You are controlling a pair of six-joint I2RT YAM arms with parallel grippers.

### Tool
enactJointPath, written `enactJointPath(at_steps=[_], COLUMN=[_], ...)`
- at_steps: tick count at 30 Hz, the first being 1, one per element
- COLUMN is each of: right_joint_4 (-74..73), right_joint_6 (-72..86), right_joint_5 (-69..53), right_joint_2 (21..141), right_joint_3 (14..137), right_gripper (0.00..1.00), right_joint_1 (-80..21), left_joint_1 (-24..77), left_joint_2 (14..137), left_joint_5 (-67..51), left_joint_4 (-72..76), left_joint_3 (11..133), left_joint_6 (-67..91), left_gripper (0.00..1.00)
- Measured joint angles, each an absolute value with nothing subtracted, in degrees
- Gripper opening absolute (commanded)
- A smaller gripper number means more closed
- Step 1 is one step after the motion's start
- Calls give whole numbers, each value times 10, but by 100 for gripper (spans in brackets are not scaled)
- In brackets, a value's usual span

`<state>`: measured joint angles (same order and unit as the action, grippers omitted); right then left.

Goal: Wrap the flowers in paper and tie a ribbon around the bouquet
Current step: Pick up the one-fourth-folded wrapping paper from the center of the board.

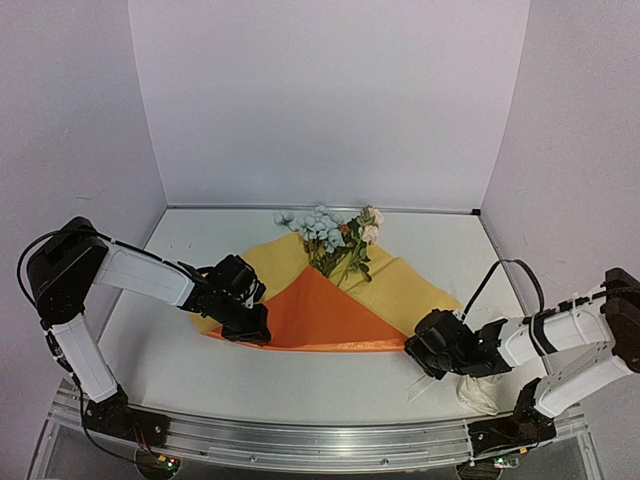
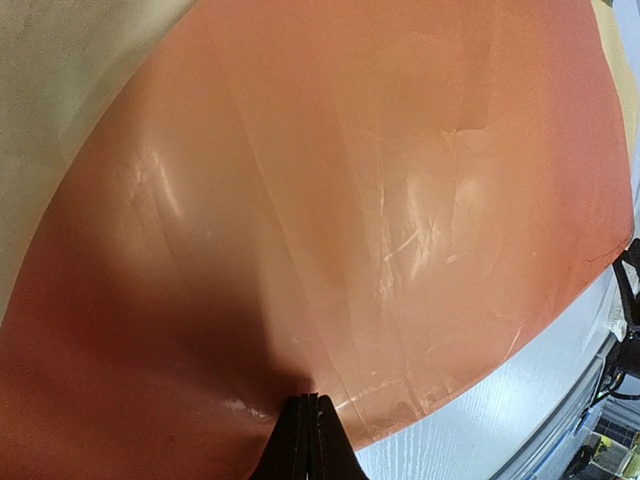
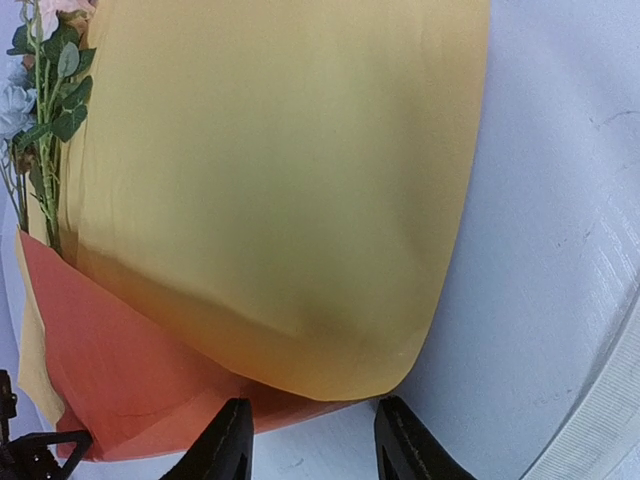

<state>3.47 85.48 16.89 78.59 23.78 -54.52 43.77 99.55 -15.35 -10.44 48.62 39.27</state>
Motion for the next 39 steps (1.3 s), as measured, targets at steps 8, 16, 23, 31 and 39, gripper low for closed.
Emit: enactJointPath(at_steps=[8, 16, 23, 31, 39], right_joint_4=[46, 113, 123, 119, 119], right_joint_6=[848, 831, 794, 721, 656], right_joint_5=[191, 217, 222, 231, 210], right_joint_2=[797, 839, 829, 790, 760], right_joint_3=[237, 236, 214, 196, 189], right_gripper=[40, 25, 7, 0, 0], right_joint_1=[-547, -547, -547, -541, -500], left_joint_1=[438, 438, 438, 450, 505], left_joint_2=[995, 993, 991, 976, 970], left_joint_5=[-154, -154, -154, -144, -122], left_joint_4=[-104, -99, -101, -126, -145], left_joint_3=[486, 482, 482, 484, 549], left_joint_6=[393, 393, 391, 378, 328], left_gripper=[2, 2, 9, 19, 20])
